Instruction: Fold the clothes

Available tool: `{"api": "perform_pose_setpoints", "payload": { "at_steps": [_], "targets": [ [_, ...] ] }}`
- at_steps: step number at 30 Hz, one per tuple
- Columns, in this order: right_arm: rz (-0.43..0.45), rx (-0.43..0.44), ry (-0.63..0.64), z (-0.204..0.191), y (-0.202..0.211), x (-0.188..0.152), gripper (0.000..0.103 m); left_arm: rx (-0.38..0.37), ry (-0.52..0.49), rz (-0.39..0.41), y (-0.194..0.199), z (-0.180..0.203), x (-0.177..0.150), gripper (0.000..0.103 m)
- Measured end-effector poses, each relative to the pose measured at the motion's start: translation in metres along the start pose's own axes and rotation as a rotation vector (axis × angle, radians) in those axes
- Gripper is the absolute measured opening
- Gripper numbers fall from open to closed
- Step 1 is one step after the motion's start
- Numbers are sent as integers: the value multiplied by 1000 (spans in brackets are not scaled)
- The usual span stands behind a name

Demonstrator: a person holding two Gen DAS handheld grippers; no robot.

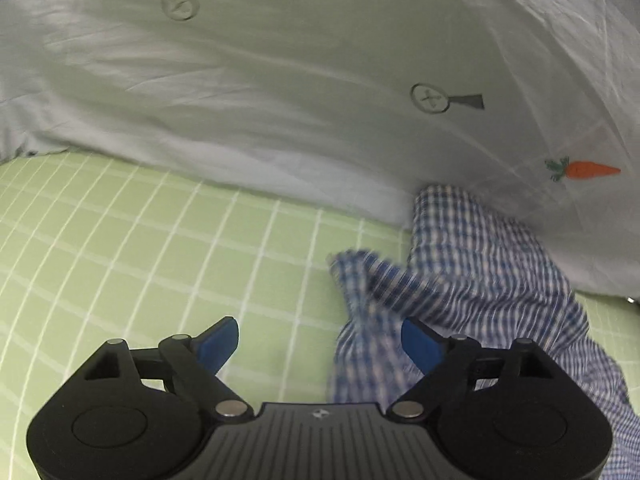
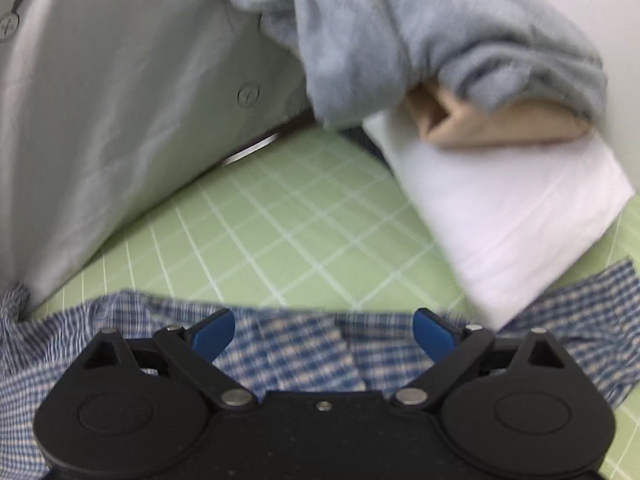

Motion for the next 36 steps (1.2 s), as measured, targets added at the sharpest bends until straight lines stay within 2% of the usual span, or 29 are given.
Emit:
{"api": "perform_pose_setpoints", "payload": {
  "at_steps": [5, 6, 7, 9, 10, 12, 16, 19, 23, 28, 30, 32, 33, 35, 36],
  "targets": [
    [-45, 18, 14, -2, -11, -10, 95, 26, 23, -37, 18, -17, -23, 89],
    [-56, 30, 21, -2, -13, -11, 87, 32, 13, -47, 22, -19, -29, 89],
    [-68, 48, 28, -3, -16, -10, 66, 38, -1, -61, 25, -21, -34, 89],
    [-81, 75, 47, -7, -18, -8, 36, 45, -15, -78, 34, -24, -43, 89],
    [-81, 87, 67, -9, -17, -6, 25, 42, -17, -81, 40, -25, -46, 89],
    [-44, 117, 126, -18, -3, -3, 15, 38, -20, -81, 53, -27, -52, 89],
    [48, 177, 231, -41, 37, -2, 12, 46, -6, -63, 86, -26, -61, 89],
    [120, 245, 313, -57, 76, -10, 11, 5, -17, -25, 120, -19, -70, 89],
    [189, 322, 498, -80, 134, -47, 10, -11, -61, 29, 168, -7, -94, 89],
    [197, 407, 763, -101, 192, -133, 11, -33, -82, -11, 206, -5, -147, 89],
    [154, 442, 793, -101, 205, -169, 14, -21, -94, -32, 215, -5, -170, 89],
    [93, 466, 800, -96, 214, -199, 34, -5, -108, -53, 224, -6, -193, 89],
    [70, 476, 792, -92, 221, -213, 51, -4, -114, -63, 227, -7, -202, 89],
    [36, 502, 746, -84, 233, -234, 62, -10, -125, -78, 232, -9, -219, 89],
    [19, 508, 711, -78, 238, -242, 72, -11, -128, -84, 235, -10, -228, 89]
  ]
}}
Point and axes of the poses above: each gripper's, at about its wrist camera, not at the fingertips, and y roughly against the way its jaws point, z to its right, x to its top, the point moved 4 cm from there along -y, roughly the way its jaws point, and after that the axes turned 3 degrees about -x, right-handed, at the moved point
